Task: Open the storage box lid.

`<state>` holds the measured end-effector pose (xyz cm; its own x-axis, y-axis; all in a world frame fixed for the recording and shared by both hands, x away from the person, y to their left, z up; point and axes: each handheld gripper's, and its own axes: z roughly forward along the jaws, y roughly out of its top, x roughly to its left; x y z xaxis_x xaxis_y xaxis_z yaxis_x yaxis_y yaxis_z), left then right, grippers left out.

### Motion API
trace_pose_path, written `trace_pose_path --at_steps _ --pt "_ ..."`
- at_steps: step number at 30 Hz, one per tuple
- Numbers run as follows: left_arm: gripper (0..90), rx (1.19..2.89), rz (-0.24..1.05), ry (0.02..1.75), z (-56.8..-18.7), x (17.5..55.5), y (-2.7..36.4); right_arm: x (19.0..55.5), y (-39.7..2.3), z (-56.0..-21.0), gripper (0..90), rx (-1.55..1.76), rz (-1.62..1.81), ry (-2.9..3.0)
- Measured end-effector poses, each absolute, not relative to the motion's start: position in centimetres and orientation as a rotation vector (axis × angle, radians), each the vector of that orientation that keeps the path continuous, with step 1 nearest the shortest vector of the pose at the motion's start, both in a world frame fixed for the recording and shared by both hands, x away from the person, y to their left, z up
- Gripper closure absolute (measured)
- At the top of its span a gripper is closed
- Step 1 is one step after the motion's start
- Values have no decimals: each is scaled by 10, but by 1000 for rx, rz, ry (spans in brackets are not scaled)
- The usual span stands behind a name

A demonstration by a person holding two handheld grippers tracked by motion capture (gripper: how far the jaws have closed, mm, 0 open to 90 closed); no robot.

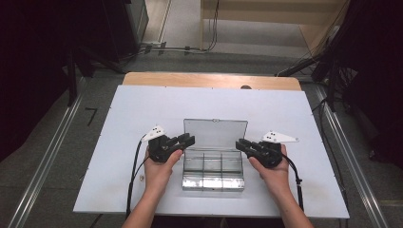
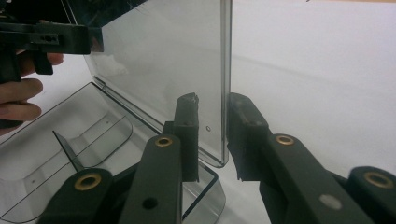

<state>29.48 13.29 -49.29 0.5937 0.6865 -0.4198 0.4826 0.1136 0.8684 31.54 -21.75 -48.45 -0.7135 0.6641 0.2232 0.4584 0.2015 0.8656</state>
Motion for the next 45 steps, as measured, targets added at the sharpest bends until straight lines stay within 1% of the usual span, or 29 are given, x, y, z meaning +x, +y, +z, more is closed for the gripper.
trace_pose_path --at_steps 9,18,27,36,41,45 --pt "695 1547 256 1073 -495 297 128 316 -217 -490 753 1120 1537 2234" --pt "706 1555 239 1101 -499 299 128 318 -217 -499 733 1165 1601 2191" --pt "665 1561 192 1143 -508 304 128 321 -214 -505 670 1244 1609 2164" --pt "633 1562 155 1176 -513 306 128 323 -215 -508 630 1285 1599 2167" --pt "631 1564 145 1181 -513 306 128 324 -216 -509 627 1303 1606 2175" --pt "606 1565 127 1188 -515 306 128 325 -215 -510 595 1316 1595 2183"
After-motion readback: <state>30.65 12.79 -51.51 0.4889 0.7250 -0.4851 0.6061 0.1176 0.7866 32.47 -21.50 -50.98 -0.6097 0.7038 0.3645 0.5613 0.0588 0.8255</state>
